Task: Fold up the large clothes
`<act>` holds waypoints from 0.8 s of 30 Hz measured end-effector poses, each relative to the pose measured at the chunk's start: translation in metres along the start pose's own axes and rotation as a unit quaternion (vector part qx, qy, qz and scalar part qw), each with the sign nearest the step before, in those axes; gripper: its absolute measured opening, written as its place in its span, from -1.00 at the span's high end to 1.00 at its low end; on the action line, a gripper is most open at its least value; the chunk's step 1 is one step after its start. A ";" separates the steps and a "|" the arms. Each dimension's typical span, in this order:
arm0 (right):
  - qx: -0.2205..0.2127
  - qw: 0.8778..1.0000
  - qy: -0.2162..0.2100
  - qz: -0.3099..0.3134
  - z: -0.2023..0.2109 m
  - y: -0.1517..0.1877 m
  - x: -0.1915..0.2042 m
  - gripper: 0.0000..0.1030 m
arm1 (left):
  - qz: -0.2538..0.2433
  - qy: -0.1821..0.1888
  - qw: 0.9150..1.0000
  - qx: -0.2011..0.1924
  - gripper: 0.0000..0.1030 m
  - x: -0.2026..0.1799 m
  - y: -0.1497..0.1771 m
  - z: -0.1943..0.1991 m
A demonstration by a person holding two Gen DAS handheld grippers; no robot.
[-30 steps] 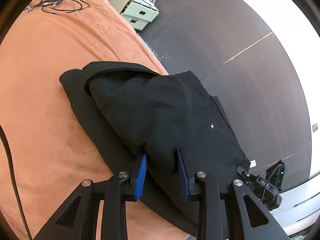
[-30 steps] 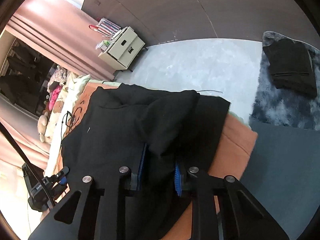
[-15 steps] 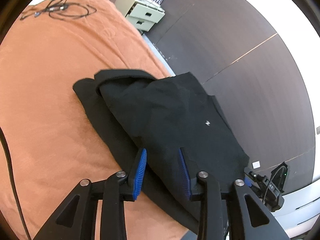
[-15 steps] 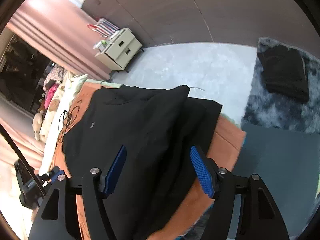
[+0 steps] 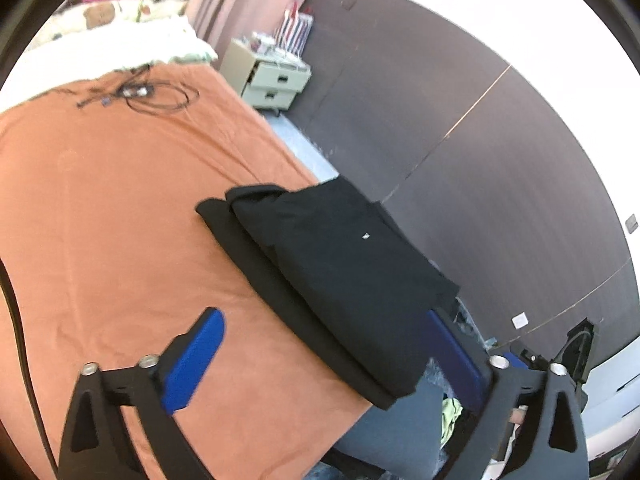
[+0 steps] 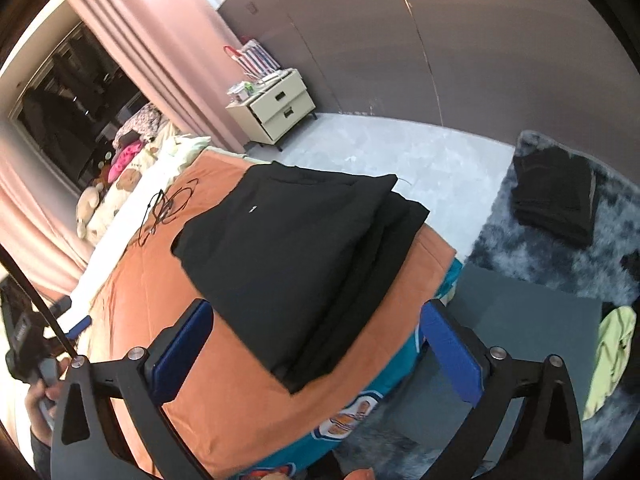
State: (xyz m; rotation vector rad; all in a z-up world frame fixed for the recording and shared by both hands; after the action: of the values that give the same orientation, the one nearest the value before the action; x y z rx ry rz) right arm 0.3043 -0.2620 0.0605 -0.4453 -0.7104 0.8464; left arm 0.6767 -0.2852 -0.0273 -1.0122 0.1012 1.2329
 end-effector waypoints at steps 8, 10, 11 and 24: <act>-0.024 0.999 0.000 0.043 0.052 0.035 0.017 -1.00 | -0.036 -0.012 0.998 -0.041 -0.99 -0.023 0.035 0.087; -0.025 0.998 -0.005 0.051 0.059 0.041 0.019 -1.00 | -0.039 -0.014 0.998 -0.048 -0.99 -0.025 0.045 0.103; -0.027 0.998 -0.008 0.056 0.063 0.045 0.022 -1.00 | -0.042 -0.018 0.998 -0.052 -0.99 -0.025 0.050 0.112; -0.064 0.990 -0.018 0.120 0.115 0.104 0.057 -1.00 | -0.064 -0.074 0.989 -0.109 -0.99 -0.023 0.126 0.242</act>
State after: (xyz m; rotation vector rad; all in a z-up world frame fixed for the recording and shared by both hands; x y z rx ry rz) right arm 0.1932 -0.1458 0.0981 -0.6422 -0.7564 1.0409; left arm 0.4593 -0.1396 0.0531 -1.0942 -0.2164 1.2148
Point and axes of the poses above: each gripper's, at about its wrist camera, not at the fingertips, and z roughly against the way its jaws point, x to its left, y to its underside, the point moved 6 cm from there along -z, roughly the way its jaws point, and after that the axes turned 8 degrees about y, right-handed, at the moved point
